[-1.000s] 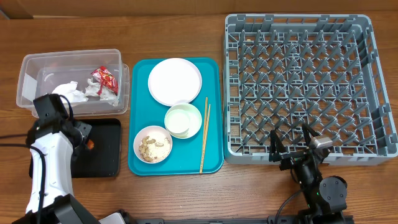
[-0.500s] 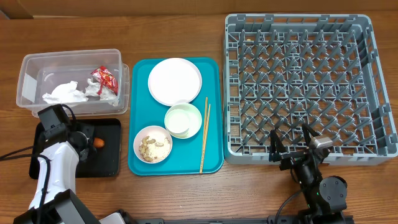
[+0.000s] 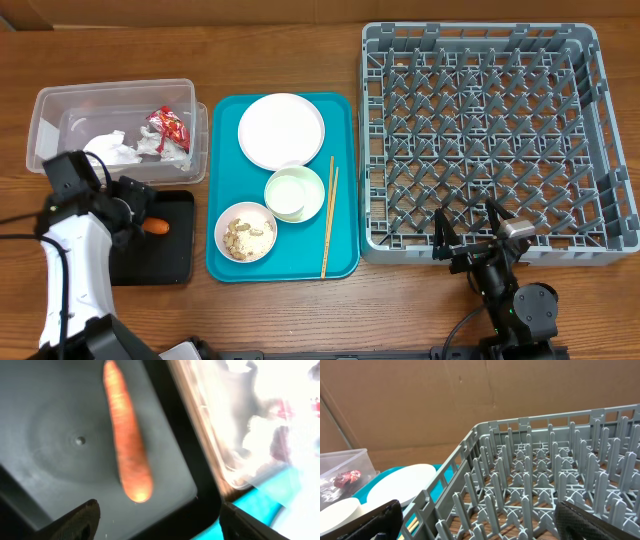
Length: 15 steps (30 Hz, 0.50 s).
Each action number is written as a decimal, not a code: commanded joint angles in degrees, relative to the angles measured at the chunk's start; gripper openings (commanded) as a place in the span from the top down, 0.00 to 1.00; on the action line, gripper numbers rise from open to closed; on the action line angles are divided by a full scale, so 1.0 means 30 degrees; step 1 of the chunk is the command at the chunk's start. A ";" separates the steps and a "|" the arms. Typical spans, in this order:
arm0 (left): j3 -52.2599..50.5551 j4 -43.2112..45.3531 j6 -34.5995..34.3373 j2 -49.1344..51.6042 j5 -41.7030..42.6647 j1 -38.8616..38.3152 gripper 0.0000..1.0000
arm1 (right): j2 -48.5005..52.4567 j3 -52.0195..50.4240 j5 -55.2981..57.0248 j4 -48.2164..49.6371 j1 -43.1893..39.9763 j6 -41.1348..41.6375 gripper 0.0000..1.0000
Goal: Sort waste into correct bins and load items into the dishwasher
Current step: 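Move the left gripper back over the white bowl of scraps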
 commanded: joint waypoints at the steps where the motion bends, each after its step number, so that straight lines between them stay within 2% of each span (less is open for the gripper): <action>1: 0.1785 -0.1078 0.2069 -0.0619 0.1107 0.0007 0.23 | -0.0219 -0.0197 -0.0117 0.0117 -0.0051 -0.0051 0.00; 8: 0.2732 -0.3286 0.6033 -0.0612 0.7526 -0.0896 0.39 | -0.0219 -0.0197 -0.0117 0.0117 -0.0051 -0.0051 0.00; 11: 0.2732 -0.4109 0.6499 -0.0612 0.7883 -0.2178 0.43 | -0.0219 -0.0197 -0.0117 0.0117 -0.0051 -0.0051 0.00; 13: 0.2732 -0.4437 0.6892 -0.0612 0.7730 -0.3315 0.50 | -0.0219 -0.0197 -0.0117 0.0117 -0.0051 -0.0051 0.00; 15: 0.2732 -0.4758 0.6921 -0.0612 0.7366 -0.4605 0.53 | -0.0219 -0.0197 -0.0117 0.0117 -0.0051 -0.0051 0.00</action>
